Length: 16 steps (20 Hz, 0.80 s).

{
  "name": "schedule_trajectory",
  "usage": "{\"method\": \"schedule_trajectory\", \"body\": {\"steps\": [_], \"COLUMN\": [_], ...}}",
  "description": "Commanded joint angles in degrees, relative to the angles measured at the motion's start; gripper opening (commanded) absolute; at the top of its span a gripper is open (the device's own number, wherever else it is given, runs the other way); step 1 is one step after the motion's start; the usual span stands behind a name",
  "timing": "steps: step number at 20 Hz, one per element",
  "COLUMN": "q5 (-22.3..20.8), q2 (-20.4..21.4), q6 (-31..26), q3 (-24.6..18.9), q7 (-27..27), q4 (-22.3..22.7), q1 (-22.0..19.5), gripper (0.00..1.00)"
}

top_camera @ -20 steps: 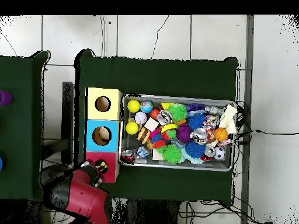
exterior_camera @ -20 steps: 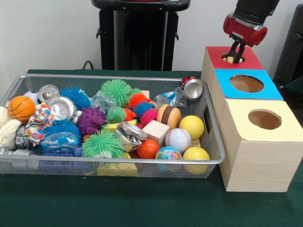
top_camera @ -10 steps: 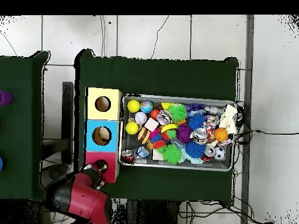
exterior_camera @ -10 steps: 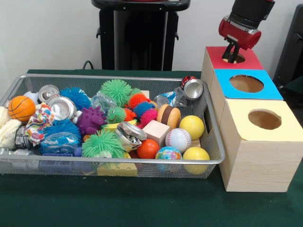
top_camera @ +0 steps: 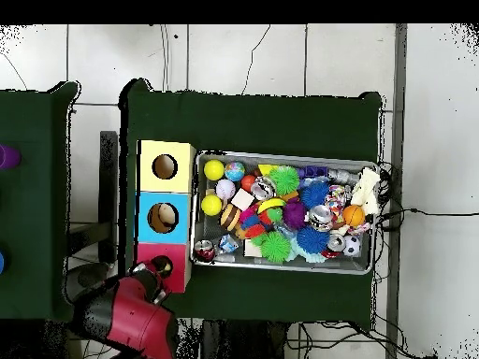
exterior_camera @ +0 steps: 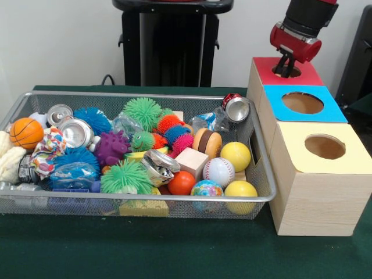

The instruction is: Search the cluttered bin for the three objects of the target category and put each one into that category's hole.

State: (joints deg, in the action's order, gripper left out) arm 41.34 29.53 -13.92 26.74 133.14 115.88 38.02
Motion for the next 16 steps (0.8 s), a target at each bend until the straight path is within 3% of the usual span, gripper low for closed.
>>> {"method": "schedule_trajectory", "body": {"steps": [1, 5, 6, 11, 16], "q5": [3.9, 3.6, 3.1, 3.5, 4.2], "q2": [-0.5, -0.2, -0.8, -1.0, 0.6], "q6": [4.9, 3.9, 4.0, 3.2, 4.9], "q3": [-7.8, -7.3, -6.2, -6.1, -9.1], "q7": [16.1, 15.3, 15.0, 15.3, 14.9], "q4": [2.5, 2.2, 1.7, 1.4, 2.9], "q1": [-2.0, -2.0, -1.2, -1.0, -3.4], "gripper": [0.00, 0.00, 1.00, 1.00, 1.00]}}
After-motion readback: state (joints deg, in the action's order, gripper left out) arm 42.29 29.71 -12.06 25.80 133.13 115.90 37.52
